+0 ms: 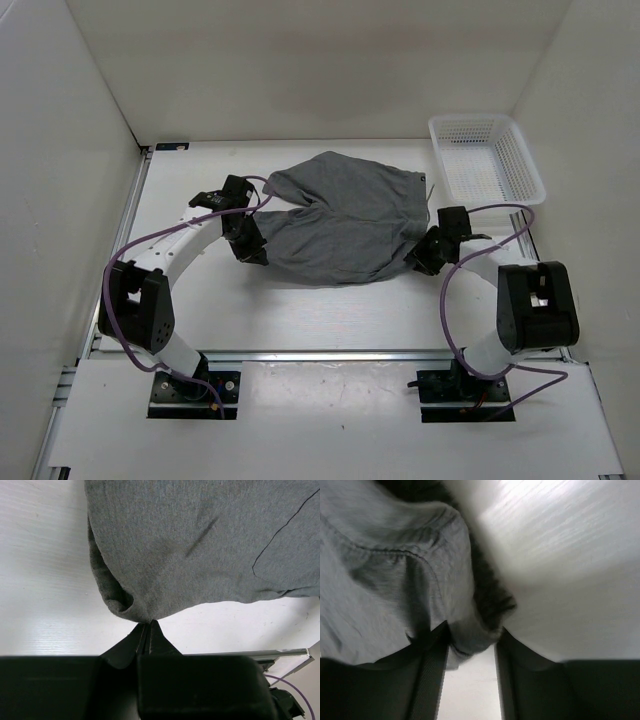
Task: Fold and stack the shorts
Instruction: Flatten the shorts out
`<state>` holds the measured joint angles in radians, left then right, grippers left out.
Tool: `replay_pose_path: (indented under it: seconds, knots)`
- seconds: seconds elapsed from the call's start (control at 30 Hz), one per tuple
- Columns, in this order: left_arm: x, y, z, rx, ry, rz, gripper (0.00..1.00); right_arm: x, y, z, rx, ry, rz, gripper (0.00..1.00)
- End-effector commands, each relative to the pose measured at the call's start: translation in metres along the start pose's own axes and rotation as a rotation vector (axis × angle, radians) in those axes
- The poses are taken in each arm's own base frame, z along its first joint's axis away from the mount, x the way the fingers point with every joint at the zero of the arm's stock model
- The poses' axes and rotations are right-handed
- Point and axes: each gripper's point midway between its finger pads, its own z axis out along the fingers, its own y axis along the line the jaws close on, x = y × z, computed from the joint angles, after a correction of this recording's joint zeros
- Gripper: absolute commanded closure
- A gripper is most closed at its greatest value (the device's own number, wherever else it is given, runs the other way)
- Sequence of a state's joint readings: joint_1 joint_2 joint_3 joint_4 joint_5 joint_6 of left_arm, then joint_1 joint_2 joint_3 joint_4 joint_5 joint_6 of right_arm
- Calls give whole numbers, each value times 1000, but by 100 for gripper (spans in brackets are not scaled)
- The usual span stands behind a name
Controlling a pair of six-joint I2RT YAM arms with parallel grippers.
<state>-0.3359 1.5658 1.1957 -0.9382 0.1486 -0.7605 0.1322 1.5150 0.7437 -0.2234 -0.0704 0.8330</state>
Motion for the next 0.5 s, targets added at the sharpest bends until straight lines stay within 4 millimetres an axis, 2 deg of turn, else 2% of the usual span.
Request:
replay_pose_path:
  seconds: [0.0, 0.03, 0.07, 0.1, 0.13, 0.2, 0.23, 0.27, 0.3, 0.33, 0.37, 0.4, 0.47]
  knots:
    - [-8, -9, -12, 32, -50, 14, 90, -9, 7, 13, -20, -20, 13, 59]
    - [-8, -9, -12, 32, -50, 14, 90, -7, 5, 16, -2, -4, 17, 69]
    - [-8, -9, -12, 32, -50, 14, 90, -12, 10, 13, -6, -8, 16, 78]
    - [-8, -9, -12, 32, -50, 14, 90, -12, 11, 11, -1, -3, 8, 93]
    - [-13, -14, -17, 47, -65, 17, 90, -13, 10, 4, 17, -1, 0, 98]
    - [-17, -19, -21, 52, -71, 18, 90, -35, 17, -12, 33, -73, -20, 100]
    - [-22, -17, -26, 49, -77, 12, 90, -39, 16, -27, 55, -88, -50, 100]
    - [-33, -23, -35, 64, -100, 19, 90, -46, 19, -36, 66, -113, -64, 100]
    - [-40, -25, -43, 71, -115, 9, 90, -66, 37, -57, 37, -177, -84, 100]
    - [-48, -25, -52, 71, -137, 10, 90, -71, 34, -69, 73, -195, -115, 100]
    - [-63, -28, -73, 88, -175, -2, 90, -81, 39, -81, 71, -221, -123, 100]
    - [-71, -30, -88, 100, -212, -11, 90, -98, 62, -107, 19, -278, -143, 100]
    - [-85, -34, -124, 136, -291, -23, 90, -107, 72, -136, 13, -312, -186, 100]
